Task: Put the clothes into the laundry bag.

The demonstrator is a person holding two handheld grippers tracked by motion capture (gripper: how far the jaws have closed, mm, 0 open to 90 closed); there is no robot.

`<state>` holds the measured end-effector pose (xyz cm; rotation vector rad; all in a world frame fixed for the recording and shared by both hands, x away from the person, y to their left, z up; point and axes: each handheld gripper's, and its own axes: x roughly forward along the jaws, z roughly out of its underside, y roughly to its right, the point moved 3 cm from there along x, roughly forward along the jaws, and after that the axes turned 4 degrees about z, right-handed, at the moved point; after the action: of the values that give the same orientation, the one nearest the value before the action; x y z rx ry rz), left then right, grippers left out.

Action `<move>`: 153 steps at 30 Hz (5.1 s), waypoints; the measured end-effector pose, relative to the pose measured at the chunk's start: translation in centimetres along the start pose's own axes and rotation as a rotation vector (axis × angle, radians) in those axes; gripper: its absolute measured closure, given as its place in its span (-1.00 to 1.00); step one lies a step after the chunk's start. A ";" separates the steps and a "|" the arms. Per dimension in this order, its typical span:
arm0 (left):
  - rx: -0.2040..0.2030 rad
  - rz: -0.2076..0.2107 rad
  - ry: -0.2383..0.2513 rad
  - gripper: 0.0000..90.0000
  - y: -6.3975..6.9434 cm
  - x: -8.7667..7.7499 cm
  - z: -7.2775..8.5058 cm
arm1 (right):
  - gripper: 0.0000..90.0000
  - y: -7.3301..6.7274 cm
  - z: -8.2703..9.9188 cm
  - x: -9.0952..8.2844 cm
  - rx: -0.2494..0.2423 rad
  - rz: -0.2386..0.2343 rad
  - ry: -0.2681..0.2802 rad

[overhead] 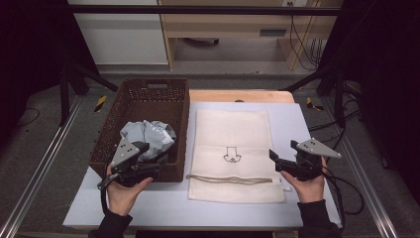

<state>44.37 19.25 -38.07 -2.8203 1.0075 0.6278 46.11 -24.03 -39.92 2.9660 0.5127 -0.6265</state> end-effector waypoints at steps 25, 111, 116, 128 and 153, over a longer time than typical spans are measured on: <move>0.106 0.160 -0.126 -0.18 8.5 5.9 2.0 | -0.52 -4.2 0.8 1.9 -0.054 -0.108 -0.051; 0.191 0.152 -0.367 0.92 11.0 16.6 2.9 | 0.21 -7.8 6.4 6.7 -0.226 -0.234 -0.294; 0.170 0.175 -0.338 0.92 11.2 15.9 2.3 | 0.21 -7.5 6.6 7.3 -0.239 -0.152 -0.284; 0.145 0.220 -0.277 0.28 11.8 13.6 2.5 | 0.92 -7.0 5.6 7.0 -0.177 -0.153 -0.245; 0.169 0.262 -0.372 0.67 12.7 12.2 8.5 | 0.93 -6.4 4.0 5.7 -0.130 -0.157 -0.152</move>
<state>42.05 3.93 -49.97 -2.3267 1.2877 0.9947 47.37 -16.80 -45.86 2.7487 0.7466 -0.7928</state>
